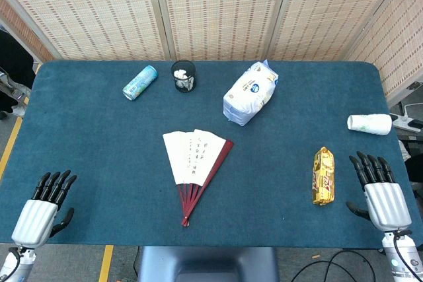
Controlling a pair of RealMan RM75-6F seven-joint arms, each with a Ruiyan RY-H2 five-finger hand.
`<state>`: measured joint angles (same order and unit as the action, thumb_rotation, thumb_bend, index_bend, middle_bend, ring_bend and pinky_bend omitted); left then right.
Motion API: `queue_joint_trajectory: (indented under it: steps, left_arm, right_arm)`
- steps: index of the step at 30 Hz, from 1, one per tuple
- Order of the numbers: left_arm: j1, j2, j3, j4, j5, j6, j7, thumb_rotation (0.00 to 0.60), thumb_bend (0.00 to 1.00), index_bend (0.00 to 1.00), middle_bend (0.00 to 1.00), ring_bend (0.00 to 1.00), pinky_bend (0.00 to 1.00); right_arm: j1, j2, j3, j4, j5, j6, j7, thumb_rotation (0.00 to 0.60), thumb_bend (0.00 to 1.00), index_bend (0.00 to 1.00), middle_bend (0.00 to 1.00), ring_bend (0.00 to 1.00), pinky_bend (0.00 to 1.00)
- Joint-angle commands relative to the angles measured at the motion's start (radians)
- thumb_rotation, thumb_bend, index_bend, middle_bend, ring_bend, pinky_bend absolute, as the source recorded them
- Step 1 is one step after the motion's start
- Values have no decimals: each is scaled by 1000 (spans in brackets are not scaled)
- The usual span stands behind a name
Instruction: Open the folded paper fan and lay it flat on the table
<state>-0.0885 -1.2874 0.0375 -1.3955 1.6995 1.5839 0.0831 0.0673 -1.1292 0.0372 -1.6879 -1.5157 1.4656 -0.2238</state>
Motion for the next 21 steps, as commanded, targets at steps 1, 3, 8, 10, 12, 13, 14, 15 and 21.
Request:
queue_joint_trajectory:
  steps: [1, 3, 8, 10, 12, 13, 14, 15, 21]
  left_arm:
    - [4, -6, -7, 6, -3, 13, 5, 600, 422, 56, 0, 0, 49]
    - [4, -7, -6, 3, -6, 12, -7, 600, 424, 63, 0, 0, 61]
    - [2, -14, -8, 20, -14, 2, -9, 600, 420, 62, 0, 0, 58]
    - [0, -14, -10, 24, -23, -6, -18, 600, 418, 52, 0, 0, 58]
    - [-4, -16, -15, 29, -29, -11, -32, 600, 415, 20, 0, 0, 59]
    - [-7, -18, -17, 32, -30, -14, -34, 600, 415, 8, 0, 0, 60]
    - [-10, -20, -18, 36, -32, -18, -36, 600, 414, 4, 0, 0, 60]
    - [-12, -22, -19, 39, -33, -21, -38, 600, 413, 1, 0, 0, 61]
    - [-22, -66, -30, 109, -12, -1, 16, 600, 430, 28, 0, 0, 70]
  right_arm:
    - [4, -10, 3, 11, -4, 1, -3, 600, 51, 0, 0, 0, 0]
    - [9, -33, 8, 30, -8, 3, 2, 600, 52, 0, 0, 0, 0]
    - [55, -99, 5, 86, -55, -37, 37, 600, 57, 3, 0, 0, 0]
    - [93, -146, 18, 121, -84, -58, 33, 600, 57, 42, 7, 0, 0]
    - [154, -205, 34, 169, -109, -113, 12, 600, 57, 131, 37, 0, 0]
    - [182, -233, 42, 187, -114, -141, 4, 600, 57, 173, 54, 0, 0]
    - [219, -271, 52, 209, -120, -178, -5, 600, 57, 218, 67, 0, 0]
    - [246, -301, 60, 226, -126, -201, -8, 600, 57, 259, 74, 0, 0]
    - [405, -530, 106, 407, -144, -308, -31, 600, 65, 403, 86, 0, 0]
